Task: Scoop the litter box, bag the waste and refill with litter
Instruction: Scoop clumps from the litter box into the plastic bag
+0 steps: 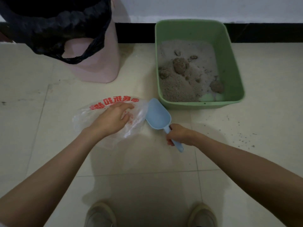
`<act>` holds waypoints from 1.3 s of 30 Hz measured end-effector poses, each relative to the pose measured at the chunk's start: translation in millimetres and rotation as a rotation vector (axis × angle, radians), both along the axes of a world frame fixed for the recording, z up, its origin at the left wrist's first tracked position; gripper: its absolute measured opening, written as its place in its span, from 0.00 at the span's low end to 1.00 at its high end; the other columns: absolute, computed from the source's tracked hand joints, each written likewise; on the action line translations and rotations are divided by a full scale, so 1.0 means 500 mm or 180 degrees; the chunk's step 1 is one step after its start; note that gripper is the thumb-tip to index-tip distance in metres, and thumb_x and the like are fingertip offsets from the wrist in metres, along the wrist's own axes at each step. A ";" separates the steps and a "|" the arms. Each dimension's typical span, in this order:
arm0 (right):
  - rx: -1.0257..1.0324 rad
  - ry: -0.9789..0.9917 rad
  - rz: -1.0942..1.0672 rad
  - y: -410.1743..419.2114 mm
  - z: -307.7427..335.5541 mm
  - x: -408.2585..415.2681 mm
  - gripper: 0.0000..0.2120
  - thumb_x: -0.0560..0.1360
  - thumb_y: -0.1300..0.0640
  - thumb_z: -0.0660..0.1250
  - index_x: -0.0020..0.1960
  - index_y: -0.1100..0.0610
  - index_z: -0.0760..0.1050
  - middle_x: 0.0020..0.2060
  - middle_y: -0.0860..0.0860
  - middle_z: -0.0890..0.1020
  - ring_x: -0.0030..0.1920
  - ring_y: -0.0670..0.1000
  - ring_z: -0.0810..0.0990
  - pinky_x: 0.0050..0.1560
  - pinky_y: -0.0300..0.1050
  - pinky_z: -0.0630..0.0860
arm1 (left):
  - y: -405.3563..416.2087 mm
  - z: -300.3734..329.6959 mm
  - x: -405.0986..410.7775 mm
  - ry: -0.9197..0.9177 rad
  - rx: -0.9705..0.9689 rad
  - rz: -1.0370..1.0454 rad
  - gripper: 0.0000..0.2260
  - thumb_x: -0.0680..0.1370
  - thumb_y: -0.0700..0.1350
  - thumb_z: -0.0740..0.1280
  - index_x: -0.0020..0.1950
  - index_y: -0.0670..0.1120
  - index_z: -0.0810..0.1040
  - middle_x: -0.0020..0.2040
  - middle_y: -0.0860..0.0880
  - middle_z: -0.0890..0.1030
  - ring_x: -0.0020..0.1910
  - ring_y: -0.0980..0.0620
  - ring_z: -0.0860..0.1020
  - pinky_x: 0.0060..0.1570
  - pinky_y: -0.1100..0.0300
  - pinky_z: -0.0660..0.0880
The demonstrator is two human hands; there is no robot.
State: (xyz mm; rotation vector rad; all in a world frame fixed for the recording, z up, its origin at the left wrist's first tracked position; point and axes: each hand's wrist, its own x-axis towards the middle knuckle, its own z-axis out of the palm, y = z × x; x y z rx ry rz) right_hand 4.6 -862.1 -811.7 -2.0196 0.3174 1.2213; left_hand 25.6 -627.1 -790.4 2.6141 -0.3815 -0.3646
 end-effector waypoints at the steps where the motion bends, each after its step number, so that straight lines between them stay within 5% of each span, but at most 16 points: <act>1: 0.0051 0.0126 0.0165 -0.009 0.015 0.008 0.02 0.76 0.69 0.58 0.47 0.64 0.68 0.35 0.56 0.75 0.33 0.50 0.74 0.39 0.46 0.74 | -0.008 0.011 0.003 -0.0043 -0.0091 -0.0032 0.15 0.78 0.43 0.61 0.65 0.44 0.74 0.65 0.46 0.75 0.66 0.48 0.71 0.65 0.62 0.62; 4: 0.0005 0.0162 0.0588 -0.044 0.074 0.032 0.08 0.77 0.67 0.59 0.41 0.58 0.66 0.36 0.54 0.74 0.34 0.47 0.75 0.35 0.40 0.74 | -0.026 0.055 0.019 -0.0176 -0.0314 0.0099 0.14 0.78 0.45 0.58 0.60 0.44 0.77 0.58 0.46 0.80 0.56 0.47 0.78 0.56 0.63 0.67; 10: 0.0013 -0.0094 0.0794 -0.139 0.231 0.057 0.02 0.77 0.66 0.60 0.47 0.60 0.68 0.37 0.54 0.73 0.33 0.48 0.72 0.32 0.39 0.75 | -0.062 0.105 0.068 -0.0374 -0.0387 0.0464 0.12 0.79 0.41 0.59 0.58 0.47 0.78 0.48 0.47 0.82 0.44 0.48 0.78 0.50 0.55 0.74; 15: -0.0009 -0.0447 0.0204 -0.222 0.286 0.078 0.02 0.76 0.67 0.60 0.45 0.62 0.69 0.36 0.56 0.73 0.32 0.49 0.72 0.31 0.41 0.73 | -0.114 0.097 0.099 -0.0388 -0.0244 0.0189 0.14 0.79 0.41 0.58 0.64 0.43 0.73 0.54 0.43 0.77 0.53 0.44 0.76 0.56 0.50 0.74; 18: -0.0189 -0.0712 -0.0396 -0.249 0.262 0.091 0.01 0.76 0.66 0.59 0.46 0.63 0.69 0.34 0.56 0.71 0.30 0.50 0.68 0.28 0.41 0.67 | -0.136 0.067 0.117 -0.0085 0.0341 -0.0045 0.19 0.79 0.46 0.59 0.70 0.44 0.66 0.66 0.41 0.70 0.65 0.41 0.68 0.65 0.48 0.67; 23: -0.0483 -0.0898 -0.1090 -0.270 0.200 0.118 0.11 0.80 0.58 0.55 0.43 0.63 0.67 0.30 0.54 0.69 0.27 0.50 0.64 0.21 0.34 0.63 | -0.195 0.034 0.131 0.0125 0.0489 -0.0120 0.27 0.80 0.49 0.57 0.75 0.40 0.53 0.75 0.40 0.56 0.74 0.43 0.55 0.73 0.53 0.53; 27: -0.0436 -0.0979 -0.1166 -0.258 0.168 0.153 0.14 0.80 0.57 0.56 0.38 0.62 0.67 0.29 0.54 0.70 0.26 0.50 0.65 0.21 0.35 0.62 | -0.233 0.006 0.147 0.0134 0.0459 0.0109 0.30 0.80 0.50 0.55 0.75 0.39 0.46 0.77 0.40 0.49 0.76 0.43 0.48 0.75 0.52 0.47; 32: -0.0315 -0.0915 -0.1275 -0.210 0.132 0.203 0.08 0.80 0.60 0.56 0.48 0.65 0.68 0.31 0.56 0.71 0.27 0.50 0.65 0.25 0.40 0.61 | -0.247 -0.034 0.175 0.0264 0.0356 0.0474 0.31 0.80 0.49 0.55 0.75 0.39 0.42 0.77 0.41 0.45 0.76 0.43 0.44 0.74 0.48 0.49; 39: -0.0362 -0.0748 -0.1573 -0.181 0.091 0.263 0.11 0.78 0.62 0.55 0.37 0.60 0.63 0.29 0.56 0.69 0.26 0.50 0.63 0.25 0.38 0.58 | -0.267 -0.058 0.201 0.0054 0.0132 0.0840 0.30 0.80 0.44 0.55 0.75 0.38 0.41 0.77 0.41 0.46 0.76 0.43 0.45 0.74 0.49 0.50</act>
